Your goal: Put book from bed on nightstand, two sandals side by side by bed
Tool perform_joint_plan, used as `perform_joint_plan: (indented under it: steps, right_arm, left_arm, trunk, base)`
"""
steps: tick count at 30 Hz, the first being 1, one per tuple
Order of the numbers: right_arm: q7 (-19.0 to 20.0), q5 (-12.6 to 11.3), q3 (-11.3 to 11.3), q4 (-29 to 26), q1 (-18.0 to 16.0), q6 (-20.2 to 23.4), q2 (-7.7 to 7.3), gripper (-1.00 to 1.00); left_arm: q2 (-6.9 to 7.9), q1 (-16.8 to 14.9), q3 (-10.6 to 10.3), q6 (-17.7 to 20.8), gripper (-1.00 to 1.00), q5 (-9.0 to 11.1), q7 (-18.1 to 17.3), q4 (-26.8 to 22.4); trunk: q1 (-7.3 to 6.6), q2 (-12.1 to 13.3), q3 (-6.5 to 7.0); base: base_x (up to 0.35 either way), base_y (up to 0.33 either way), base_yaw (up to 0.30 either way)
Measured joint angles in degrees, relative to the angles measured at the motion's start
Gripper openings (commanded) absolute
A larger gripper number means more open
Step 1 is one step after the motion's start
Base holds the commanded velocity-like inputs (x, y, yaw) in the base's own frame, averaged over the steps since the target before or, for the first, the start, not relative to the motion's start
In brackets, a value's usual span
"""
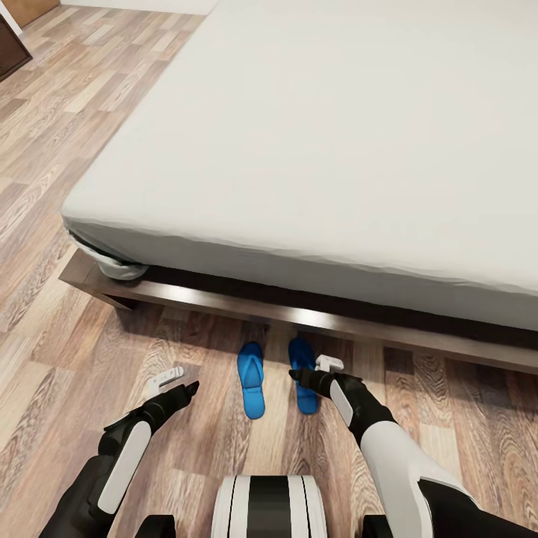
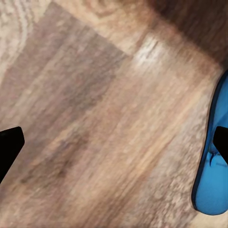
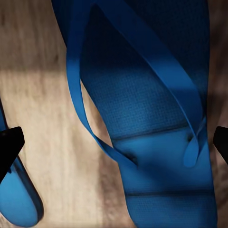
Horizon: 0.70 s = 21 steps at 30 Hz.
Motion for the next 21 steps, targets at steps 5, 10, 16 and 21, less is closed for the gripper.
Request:
perform_joint_plan:
  steps: [5, 10, 16, 21]
  right_arm:
    - [0.0, 0.0, 0.0, 0.1, 0.0, 0.0, 0.0, 1.0]
    - [0.0, 0.0, 0.0, 0.1, 0.0, 0.0, 0.0, 1.0]
    - [0.0, -0.1, 0.0, 0.1, 0.0, 0.0, 0.0, 1.0]
    - [0.0, -0.4, 0.0, 0.1, 0.0, 0.0, 0.0, 1.0]
  left_arm:
    - [0.0, 0.0, 0.0, 0.0, 1.0, 0.0, 0.0, 0.0]
    - [0.0, 0.0, 0.0, 0.0, 1.0, 0.0, 0.0, 0.0]
    - [0.0, 0.0, 0.0, 0.0, 1.0, 0.0, 0.0, -0.1]
    - [0.0, 0.0, 0.0, 0.0, 1.0, 0.0, 0.0, -0.1]
  trunk:
    - [0.0, 0.0, 0.0]
    - [0.0, 0.0, 0.0]
    - [0.0, 0.0, 0.0]
    - [0.0, 0.0, 0.0]
  base:
    - [0.0, 0.0, 0.0]
    - [0.0, 0.0, 0.0]
    - [0.0, 0.0, 0.0]
    - [0.0, 0.0, 0.0]
